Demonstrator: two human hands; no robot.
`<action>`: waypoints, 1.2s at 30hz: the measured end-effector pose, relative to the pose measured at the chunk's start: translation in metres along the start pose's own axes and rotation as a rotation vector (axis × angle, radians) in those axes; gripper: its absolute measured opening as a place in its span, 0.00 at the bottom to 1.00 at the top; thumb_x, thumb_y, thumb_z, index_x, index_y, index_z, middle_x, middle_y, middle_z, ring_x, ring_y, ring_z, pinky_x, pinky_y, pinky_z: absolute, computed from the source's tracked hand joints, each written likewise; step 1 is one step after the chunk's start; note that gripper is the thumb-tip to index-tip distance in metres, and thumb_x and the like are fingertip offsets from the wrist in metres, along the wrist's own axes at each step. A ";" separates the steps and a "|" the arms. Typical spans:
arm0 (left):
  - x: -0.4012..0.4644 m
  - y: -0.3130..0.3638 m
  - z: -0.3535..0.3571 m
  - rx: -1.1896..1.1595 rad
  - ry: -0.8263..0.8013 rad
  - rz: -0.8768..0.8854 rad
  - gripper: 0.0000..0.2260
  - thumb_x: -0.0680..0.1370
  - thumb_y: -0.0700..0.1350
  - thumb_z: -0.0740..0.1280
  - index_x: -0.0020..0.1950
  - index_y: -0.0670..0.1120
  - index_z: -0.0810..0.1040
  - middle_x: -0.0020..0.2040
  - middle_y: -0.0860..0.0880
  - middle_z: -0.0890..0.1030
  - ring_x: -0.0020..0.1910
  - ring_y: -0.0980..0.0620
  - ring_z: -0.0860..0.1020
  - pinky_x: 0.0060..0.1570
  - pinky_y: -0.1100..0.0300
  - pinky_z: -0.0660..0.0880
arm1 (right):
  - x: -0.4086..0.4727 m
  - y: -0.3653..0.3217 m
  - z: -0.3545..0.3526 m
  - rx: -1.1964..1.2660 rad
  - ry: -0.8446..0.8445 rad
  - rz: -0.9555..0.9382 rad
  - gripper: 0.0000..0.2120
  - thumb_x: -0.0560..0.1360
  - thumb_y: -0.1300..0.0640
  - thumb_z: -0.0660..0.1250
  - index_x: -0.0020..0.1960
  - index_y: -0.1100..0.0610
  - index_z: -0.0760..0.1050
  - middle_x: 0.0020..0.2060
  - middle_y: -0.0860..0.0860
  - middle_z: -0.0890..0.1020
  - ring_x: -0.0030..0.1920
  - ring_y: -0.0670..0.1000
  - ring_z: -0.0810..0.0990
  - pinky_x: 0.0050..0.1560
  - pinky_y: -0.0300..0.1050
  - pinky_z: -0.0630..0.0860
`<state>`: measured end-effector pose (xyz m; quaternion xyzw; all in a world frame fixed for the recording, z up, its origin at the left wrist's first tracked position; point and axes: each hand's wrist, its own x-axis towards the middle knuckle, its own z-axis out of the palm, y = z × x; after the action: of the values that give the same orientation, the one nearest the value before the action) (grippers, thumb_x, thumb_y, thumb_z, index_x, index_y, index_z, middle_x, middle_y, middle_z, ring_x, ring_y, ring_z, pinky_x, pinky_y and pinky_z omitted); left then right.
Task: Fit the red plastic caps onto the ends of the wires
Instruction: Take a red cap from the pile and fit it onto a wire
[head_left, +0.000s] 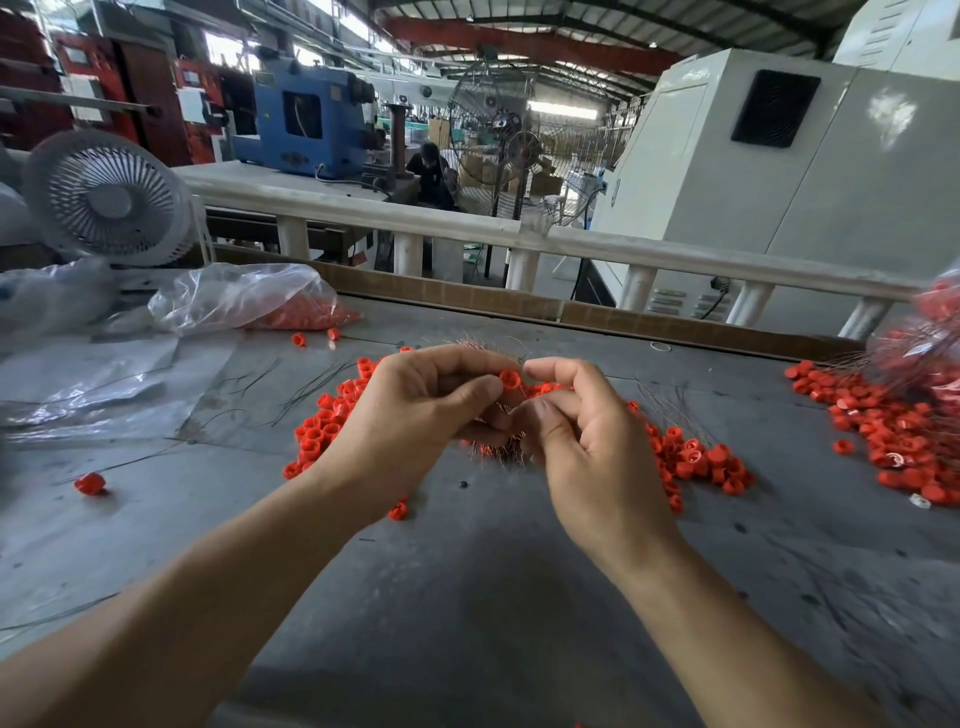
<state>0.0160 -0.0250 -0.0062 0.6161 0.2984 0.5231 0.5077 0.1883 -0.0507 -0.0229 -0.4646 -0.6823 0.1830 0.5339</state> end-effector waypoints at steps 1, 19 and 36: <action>0.000 0.000 0.000 -0.002 -0.003 0.001 0.09 0.81 0.35 0.66 0.56 0.43 0.84 0.46 0.40 0.86 0.45 0.43 0.85 0.48 0.53 0.83 | 0.000 0.000 0.000 0.005 -0.003 0.002 0.12 0.84 0.61 0.63 0.64 0.48 0.75 0.43 0.43 0.86 0.46 0.43 0.84 0.44 0.32 0.76; -0.002 0.004 0.005 -0.203 -0.043 -0.050 0.10 0.79 0.37 0.67 0.57 0.36 0.81 0.51 0.36 0.86 0.51 0.40 0.86 0.50 0.54 0.83 | 0.000 0.004 -0.001 0.014 -0.099 0.085 0.25 0.82 0.66 0.65 0.74 0.46 0.69 0.54 0.42 0.86 0.56 0.38 0.83 0.55 0.33 0.77; 0.000 0.004 0.002 -0.227 -0.016 -0.066 0.12 0.75 0.41 0.69 0.56 0.38 0.81 0.51 0.37 0.86 0.52 0.41 0.86 0.46 0.58 0.83 | 0.023 0.044 -0.056 -0.761 0.074 0.392 0.05 0.74 0.51 0.74 0.49 0.50 0.83 0.50 0.50 0.84 0.55 0.55 0.81 0.54 0.46 0.76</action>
<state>0.0173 -0.0264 -0.0024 0.5487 0.2535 0.5315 0.5934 0.2574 -0.0238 -0.0227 -0.7555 -0.5805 -0.0006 0.3037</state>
